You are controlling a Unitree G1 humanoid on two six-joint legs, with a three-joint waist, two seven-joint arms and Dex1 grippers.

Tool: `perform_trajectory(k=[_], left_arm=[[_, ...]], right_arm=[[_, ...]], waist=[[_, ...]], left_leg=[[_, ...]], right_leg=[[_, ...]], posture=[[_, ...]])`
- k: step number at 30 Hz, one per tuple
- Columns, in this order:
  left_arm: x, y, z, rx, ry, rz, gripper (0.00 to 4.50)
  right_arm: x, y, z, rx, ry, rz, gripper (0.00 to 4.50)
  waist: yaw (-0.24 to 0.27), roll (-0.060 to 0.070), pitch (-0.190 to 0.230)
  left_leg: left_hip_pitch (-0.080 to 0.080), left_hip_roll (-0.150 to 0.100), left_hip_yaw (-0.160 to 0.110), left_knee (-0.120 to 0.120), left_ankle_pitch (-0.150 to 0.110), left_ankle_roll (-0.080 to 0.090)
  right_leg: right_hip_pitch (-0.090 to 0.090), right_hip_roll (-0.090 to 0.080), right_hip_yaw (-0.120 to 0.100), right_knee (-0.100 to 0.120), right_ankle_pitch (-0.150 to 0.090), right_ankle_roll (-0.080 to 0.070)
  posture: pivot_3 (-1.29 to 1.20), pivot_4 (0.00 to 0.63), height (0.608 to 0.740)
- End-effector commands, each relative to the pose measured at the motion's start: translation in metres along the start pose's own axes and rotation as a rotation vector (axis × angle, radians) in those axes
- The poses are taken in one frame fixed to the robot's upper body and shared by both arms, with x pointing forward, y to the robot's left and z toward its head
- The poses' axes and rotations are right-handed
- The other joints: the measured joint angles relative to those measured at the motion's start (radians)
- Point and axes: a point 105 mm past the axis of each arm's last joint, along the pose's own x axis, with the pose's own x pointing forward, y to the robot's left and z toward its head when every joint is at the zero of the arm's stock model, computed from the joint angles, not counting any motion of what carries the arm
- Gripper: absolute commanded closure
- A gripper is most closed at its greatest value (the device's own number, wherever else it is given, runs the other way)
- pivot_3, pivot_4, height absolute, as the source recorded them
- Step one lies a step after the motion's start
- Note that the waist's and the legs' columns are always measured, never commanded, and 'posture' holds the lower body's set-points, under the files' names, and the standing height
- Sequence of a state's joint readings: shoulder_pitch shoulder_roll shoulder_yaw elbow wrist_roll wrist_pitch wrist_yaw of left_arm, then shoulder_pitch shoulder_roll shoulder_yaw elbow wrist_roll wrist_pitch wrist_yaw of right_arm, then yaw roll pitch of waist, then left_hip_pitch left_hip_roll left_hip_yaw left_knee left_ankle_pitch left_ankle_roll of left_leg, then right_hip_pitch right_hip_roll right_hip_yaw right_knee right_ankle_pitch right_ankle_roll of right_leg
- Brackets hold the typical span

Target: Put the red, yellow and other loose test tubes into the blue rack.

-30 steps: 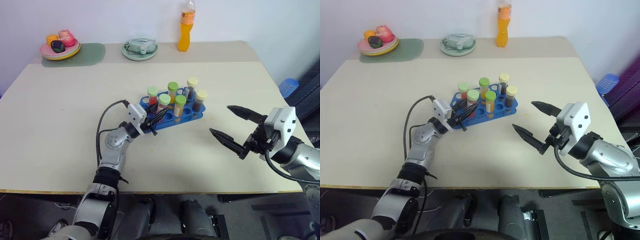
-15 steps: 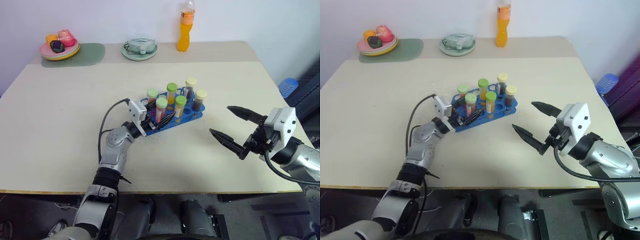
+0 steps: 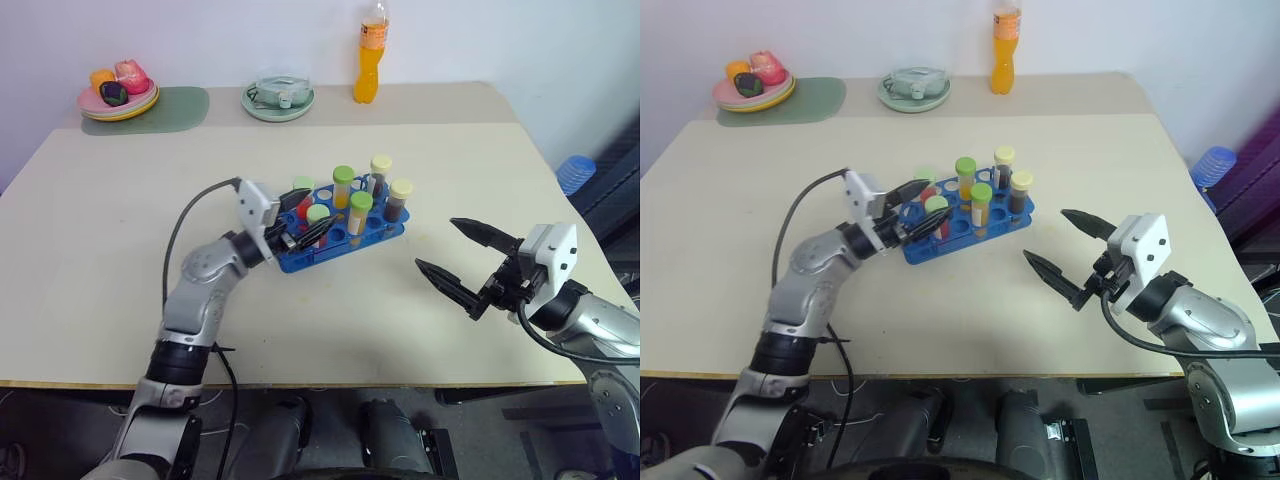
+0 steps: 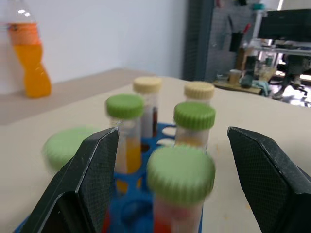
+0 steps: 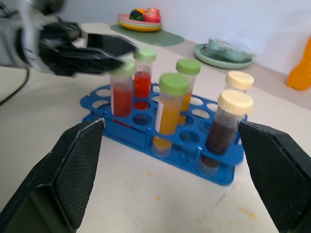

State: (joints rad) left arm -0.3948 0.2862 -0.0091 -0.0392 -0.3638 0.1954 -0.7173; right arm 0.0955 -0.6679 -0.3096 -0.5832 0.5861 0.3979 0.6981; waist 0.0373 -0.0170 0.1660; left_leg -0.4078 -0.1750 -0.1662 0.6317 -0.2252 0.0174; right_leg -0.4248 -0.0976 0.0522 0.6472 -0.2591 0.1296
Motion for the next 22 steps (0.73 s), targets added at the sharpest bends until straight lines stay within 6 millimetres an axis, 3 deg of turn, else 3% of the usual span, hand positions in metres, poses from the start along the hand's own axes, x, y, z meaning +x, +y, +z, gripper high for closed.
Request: perform_trajectory(k=[1,5,10,22], left_arm=[[-0.035,0.031,0.008,0.091,0.033,0.155,0.85],[-0.072,0.052,0.005,0.064,0.089,0.214,0.85],[-0.106,0.060,0.001,0.052,0.147,0.199,0.85],[-0.133,0.058,-0.014,0.009,0.204,0.147,0.85]], right_arm=[[-0.006,-0.010,-0.007,0.008,0.017,-0.058,0.00],[-0.013,-0.026,-0.015,0.024,0.035,-0.160,0.00],[-0.020,-0.027,-0.023,0.030,0.048,-0.168,0.00],[-0.039,-0.033,-0.035,0.032,0.067,-0.180,0.00]], waist=[[-0.001,0.000,0.000],[0.002,0.001,0.000],[0.002,0.001,0.000],[0.000,0.001,0.000]], left_leg=[[0.000,0.000,0.000,0.000,0.000,0.000],[0.000,0.000,0.000,0.000,0.000,0.000],[0.000,0.000,0.000,-0.001,0.000,0.000],[0.000,0.000,0.000,-0.001,0.000,0.000]], right_leg=[[0.000,0.000,0.000,0.000,0.000,0.000],[0.000,0.000,0.000,0.000,0.000,0.000],[0.000,0.000,0.000,-0.001,0.000,0.000],[0.000,0.000,0.000,0.000,0.000,-0.001]], posture=[[0.00,0.150,0.740],[0.00,0.150,0.740],[0.00,0.150,0.740],[0.00,0.150,0.740]])
